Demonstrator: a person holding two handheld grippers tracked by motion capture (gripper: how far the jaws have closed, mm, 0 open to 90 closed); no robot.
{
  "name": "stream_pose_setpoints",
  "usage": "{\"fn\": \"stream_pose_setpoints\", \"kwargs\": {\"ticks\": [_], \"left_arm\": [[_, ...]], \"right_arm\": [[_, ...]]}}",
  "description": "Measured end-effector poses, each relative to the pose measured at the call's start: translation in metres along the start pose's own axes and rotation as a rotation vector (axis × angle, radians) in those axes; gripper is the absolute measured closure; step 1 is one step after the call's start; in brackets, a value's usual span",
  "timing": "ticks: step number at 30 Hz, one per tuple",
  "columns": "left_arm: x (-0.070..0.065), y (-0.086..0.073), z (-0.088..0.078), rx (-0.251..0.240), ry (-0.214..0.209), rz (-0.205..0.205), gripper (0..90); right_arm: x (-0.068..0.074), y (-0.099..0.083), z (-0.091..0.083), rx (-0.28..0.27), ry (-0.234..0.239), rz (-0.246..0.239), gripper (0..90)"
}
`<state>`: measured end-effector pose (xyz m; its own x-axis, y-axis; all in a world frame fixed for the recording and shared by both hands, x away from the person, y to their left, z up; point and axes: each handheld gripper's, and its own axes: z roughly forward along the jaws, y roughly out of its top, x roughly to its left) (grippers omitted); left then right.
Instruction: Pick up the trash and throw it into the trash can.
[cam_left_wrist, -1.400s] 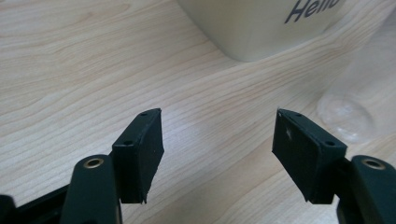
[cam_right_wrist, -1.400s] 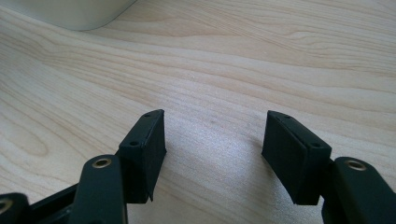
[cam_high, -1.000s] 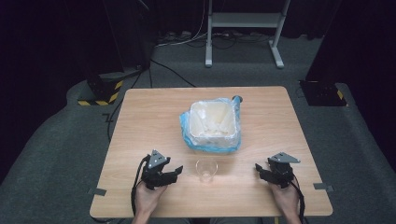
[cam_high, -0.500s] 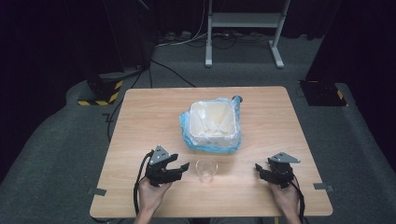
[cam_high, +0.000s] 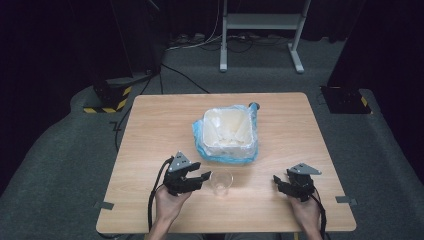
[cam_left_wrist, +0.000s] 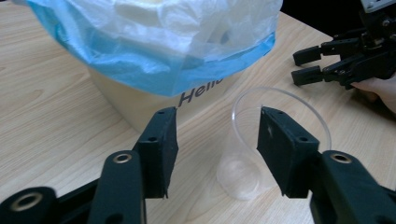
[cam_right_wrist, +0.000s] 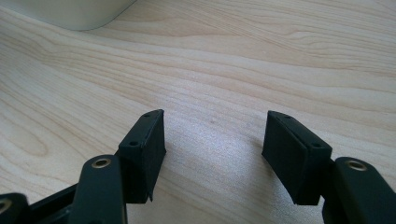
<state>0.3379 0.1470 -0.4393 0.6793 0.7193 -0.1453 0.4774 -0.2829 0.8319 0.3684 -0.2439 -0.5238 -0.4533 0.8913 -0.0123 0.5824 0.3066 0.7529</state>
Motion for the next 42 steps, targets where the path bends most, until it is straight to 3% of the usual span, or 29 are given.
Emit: {"fn": "stream_pose_setpoints", "kwargs": {"ticks": [8,18,33,42], "left_arm": [[-0.005,0.008,0.017,0.038,-0.015,0.027,58.6],[-0.004,0.008,0.029,0.075,-0.026,0.023,70.0],[-0.009,0.008,0.036,0.084,-0.020,0.048,84.1],[-0.010,0.009,0.034,0.086,-0.020,0.056,85.3]], "right_arm": [[0.000,0.000,0.000,0.001,-0.001,-0.001,38.3],[0.000,0.000,0.000,0.000,0.000,0.000,38.3],[0.000,0.000,0.000,-0.001,0.000,-0.001,38.3],[0.000,0.000,0.000,0.000,0.000,-0.001,38.3]]}}
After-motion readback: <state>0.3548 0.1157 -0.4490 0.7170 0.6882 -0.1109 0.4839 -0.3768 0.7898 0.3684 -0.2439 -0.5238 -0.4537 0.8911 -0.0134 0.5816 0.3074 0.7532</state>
